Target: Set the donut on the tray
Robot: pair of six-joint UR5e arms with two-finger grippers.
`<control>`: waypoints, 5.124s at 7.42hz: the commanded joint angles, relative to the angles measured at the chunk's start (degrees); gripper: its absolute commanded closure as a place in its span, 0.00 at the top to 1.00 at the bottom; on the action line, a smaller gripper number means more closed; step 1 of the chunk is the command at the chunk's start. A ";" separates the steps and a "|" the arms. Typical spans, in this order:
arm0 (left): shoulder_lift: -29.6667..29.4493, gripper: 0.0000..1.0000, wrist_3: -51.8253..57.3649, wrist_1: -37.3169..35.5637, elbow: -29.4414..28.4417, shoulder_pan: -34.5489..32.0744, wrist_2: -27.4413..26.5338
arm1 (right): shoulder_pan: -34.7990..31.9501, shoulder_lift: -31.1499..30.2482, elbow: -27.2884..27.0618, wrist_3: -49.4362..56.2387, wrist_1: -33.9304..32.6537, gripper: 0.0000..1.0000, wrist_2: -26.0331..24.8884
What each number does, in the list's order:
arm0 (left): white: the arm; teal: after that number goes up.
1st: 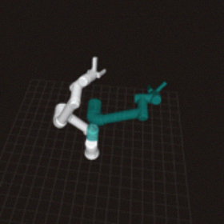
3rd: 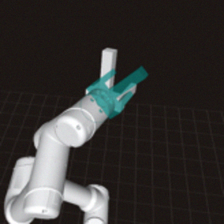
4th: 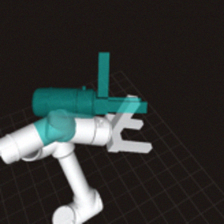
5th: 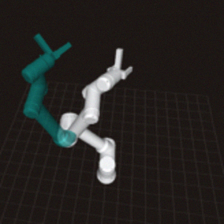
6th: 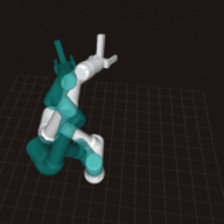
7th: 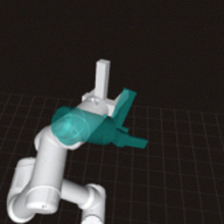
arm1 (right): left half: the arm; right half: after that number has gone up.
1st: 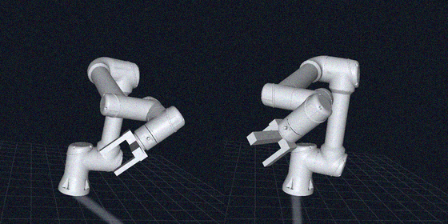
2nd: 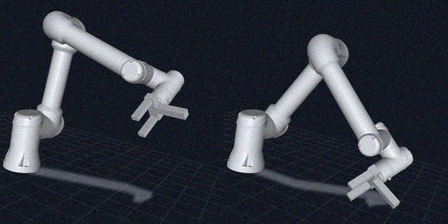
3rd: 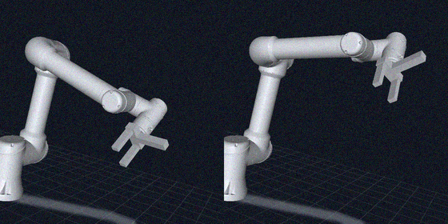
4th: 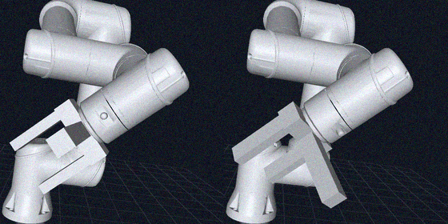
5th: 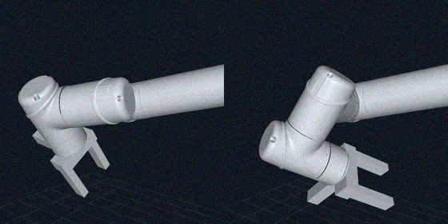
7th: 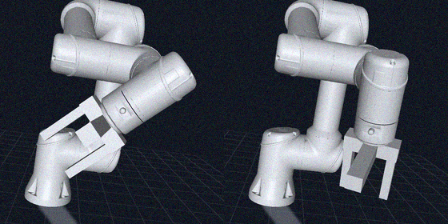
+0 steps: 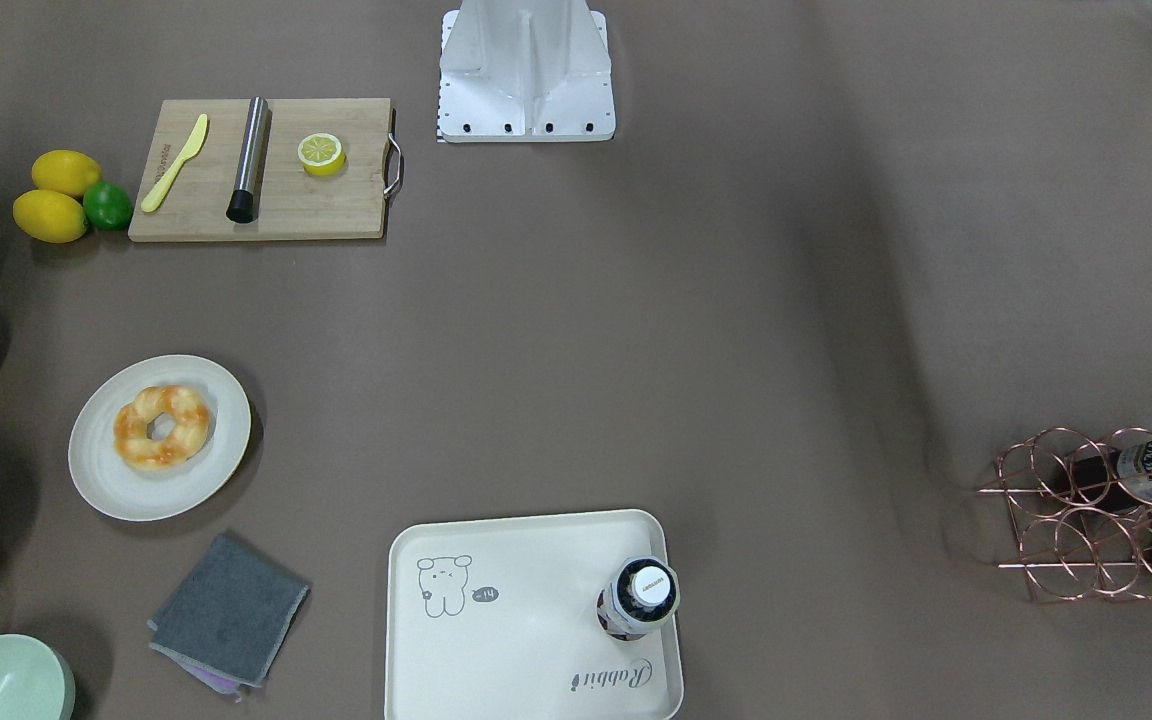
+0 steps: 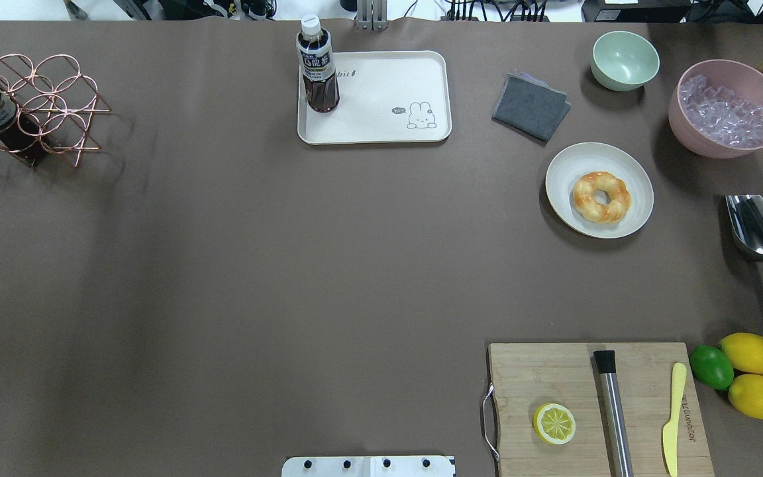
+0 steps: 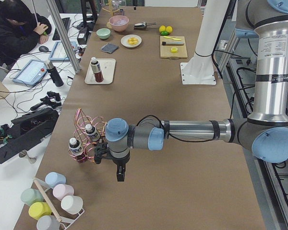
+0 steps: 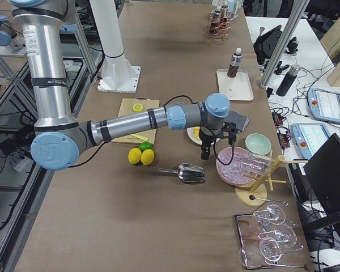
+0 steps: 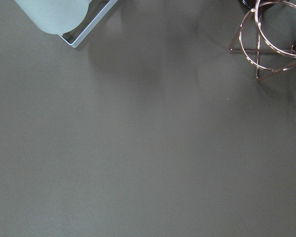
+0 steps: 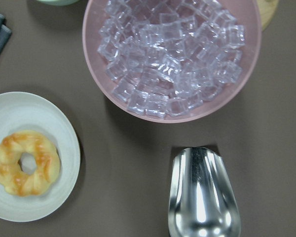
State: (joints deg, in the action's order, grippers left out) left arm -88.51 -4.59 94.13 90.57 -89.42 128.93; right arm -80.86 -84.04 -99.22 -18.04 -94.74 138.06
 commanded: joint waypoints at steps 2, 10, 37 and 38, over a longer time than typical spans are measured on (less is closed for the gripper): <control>0.00 0.98 0.02 0.09 -0.39 0.29 0.00 | 5.43 2.29 9.72 -8.60 20.22 1.00 3.62; -0.09 0.98 0.02 0.17 -0.91 0.38 -0.26 | 22.05 4.15 18.89 -38.47 43.59 1.00 -7.97; -1.05 0.98 -0.33 0.26 -1.27 1.44 -0.44 | 28.20 48.25 49.45 -61.32 43.50 0.00 -16.83; -1.05 0.98 -0.33 0.26 -1.09 1.44 -0.44 | 28.56 50.36 53.05 -61.32 43.68 0.00 -18.34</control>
State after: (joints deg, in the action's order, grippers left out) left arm -89.53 -4.92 94.35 89.23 -87.98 128.48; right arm -53.27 -37.82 -52.46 -78.60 -51.35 123.23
